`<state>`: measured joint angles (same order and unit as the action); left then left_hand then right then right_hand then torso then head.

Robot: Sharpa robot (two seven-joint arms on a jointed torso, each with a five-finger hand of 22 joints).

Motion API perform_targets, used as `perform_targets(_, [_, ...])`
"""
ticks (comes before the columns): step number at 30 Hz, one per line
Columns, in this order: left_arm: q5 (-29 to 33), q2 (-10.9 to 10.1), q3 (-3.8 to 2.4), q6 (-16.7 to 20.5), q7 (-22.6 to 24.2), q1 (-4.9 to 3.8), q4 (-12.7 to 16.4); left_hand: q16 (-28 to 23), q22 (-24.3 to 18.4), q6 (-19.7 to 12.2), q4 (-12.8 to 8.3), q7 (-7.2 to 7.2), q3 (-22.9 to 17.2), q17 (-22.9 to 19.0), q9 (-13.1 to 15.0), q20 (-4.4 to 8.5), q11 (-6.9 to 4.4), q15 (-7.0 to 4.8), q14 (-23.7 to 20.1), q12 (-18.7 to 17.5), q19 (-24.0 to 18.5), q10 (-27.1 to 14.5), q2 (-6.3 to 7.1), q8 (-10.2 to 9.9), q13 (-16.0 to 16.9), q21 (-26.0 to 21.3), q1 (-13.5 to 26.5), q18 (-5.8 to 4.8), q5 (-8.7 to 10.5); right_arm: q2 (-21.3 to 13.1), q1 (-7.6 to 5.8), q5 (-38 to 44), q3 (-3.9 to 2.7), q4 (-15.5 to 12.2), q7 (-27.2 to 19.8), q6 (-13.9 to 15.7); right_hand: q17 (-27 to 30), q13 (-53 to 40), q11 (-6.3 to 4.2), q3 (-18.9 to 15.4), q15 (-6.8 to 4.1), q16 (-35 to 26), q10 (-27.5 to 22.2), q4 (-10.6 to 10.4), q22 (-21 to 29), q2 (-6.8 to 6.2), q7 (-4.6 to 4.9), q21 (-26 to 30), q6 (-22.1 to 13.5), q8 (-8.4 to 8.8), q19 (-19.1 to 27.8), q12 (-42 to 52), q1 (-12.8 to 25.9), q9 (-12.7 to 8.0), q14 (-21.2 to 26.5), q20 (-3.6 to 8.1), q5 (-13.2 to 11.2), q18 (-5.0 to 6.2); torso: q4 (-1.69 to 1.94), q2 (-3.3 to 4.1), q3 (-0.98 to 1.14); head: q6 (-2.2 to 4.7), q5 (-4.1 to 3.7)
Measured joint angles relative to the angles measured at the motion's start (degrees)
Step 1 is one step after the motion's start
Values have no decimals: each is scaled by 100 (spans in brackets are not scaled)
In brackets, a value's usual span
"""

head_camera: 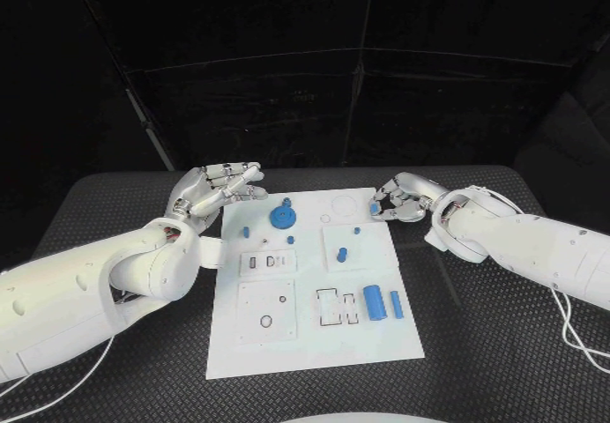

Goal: Assemble the parts on the task board

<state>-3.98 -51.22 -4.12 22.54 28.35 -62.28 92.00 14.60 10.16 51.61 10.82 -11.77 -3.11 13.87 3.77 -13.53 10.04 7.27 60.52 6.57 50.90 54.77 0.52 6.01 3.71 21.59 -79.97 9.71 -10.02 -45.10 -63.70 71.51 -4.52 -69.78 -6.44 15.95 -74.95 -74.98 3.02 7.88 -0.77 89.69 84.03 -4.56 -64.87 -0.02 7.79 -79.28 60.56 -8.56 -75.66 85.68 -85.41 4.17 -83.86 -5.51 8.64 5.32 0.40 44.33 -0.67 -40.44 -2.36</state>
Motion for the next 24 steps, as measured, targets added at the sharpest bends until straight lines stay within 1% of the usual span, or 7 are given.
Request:
perform_targets(4, [0, -4, 0, 0, -1, 0, 2, 0, 0, 0, 0, 0, 0, 0, 0, 0, 0, 0, 0, 0, 0, 0, 0, 0, 0, 0, 0, 0, 0, -49, 1, 13, 0, -142, -6, 111, 0, -1, -18, 58, -18, 0, 1, 11, -25, 44, 21, -12, 23, -26, -20, 0, 15, 1, -18, 20, -13, 0, -2, -1, 1, -4, -14])
perform_targets(8, [0, -12, 0, 0, -2, 0, 2, 0, 0, 0, 0, 0, 0, -1, 0, 0, 0, 0, 0, 0, 0, 0, 0, 0, 0, 0, 0, 0, 0, -161, 1, 22, -7, -459, 28, 251, 0, -2, -38, 87, -30, 0, -20, 39, -37, 83, 23, -31, 25, -26, -41, 0, 21, 1, -7, 41, -21, 0, -5, -7, 1, -12, -23])
perform_targets(12, [0, -20, 0, -1, -3, 0, 1, 0, 0, 12, -11, 13, 11, 3, 0, 0, 0, 0, 0, 0, 0, 0, 0, 0, 0, 0, 0, 0, 0, -254, 0, 61, -13, -900, 187, 418, 1, -9, -59, 111, -50, 0, 1, 63, -49, 106, 23, -31, 26, -26, -41, 1, 14, 0, -10, 41, 15, 0, -5, -14, -3, -1, -34])
perform_targets(15, [0, -12, 0, -2, -3, 0, -17, 0, 0, 21, -16, 21, 17, 7, 0, 0, 0, 0, 0, 0, 0, 0, 0, 0, 0, 0, 0, 0, 0, -264, -1, 121, -16, -1262, 430, 546, 1, -12, -59, 112, -59, 0, 1, 63, -48, 114, 24, -31, 26, -26, -41, 1, 21, 0, -19, 41, 11, 0, -4, -27, -9, 2, -36])
perform_targets(19, [0, 10, 0, -4, -5, 0, -64, 0, 0, 21, -17, 21, 17, 6, 0, 0, 0, 0, 0, 0, 0, 0, 0, 0, 0, 0, 0, 0, 0, -132, -4, 223, -19, -1624, 804, 671, 1, -9, -58, 120, -59, 0, 1, 55, -48, 129, 25, -31, 27, -26, -41, 2, 36, 0, -19, 41, -41, 0, 2, -60, -15, -18, -3])
perform_targets(22, [0, 35, 0, -6, -6, 0, -112, 0, 0, 21, -17, 21, 17, 6, 0, 0, 0, 0, 0, 0, 0, 0, 0, 0, 0, 0, 0, 0, 0, 80, -4, 312, -19, -1793, 1085, 740, 2, -7, -58, 121, -59, 0, 1, 54, -40, 136, 25, -31, 28, -26, -41, 2, 44, 0, -19, 41, -55, 0, 6, -87, -17, -42, 31])
perform_targets(24, [0, 47, 0, -8, -7, 0, -134, 0, 0, 21, -16, 21, 17, 6, 0, 0, 0, 0, 0, 0, 0, 0, 0, 0, 0, 0, 0, 0, 0, 193, -4, 352, -19, -1846, 1201, 763, 1, -7, -58, 121, -59, 0, 1, 54, -36, 137, 26, -31, 28, -26, -41, 2, 45, 0, -19, 41, -56, 0, 9, -102, -18, -63, 57])
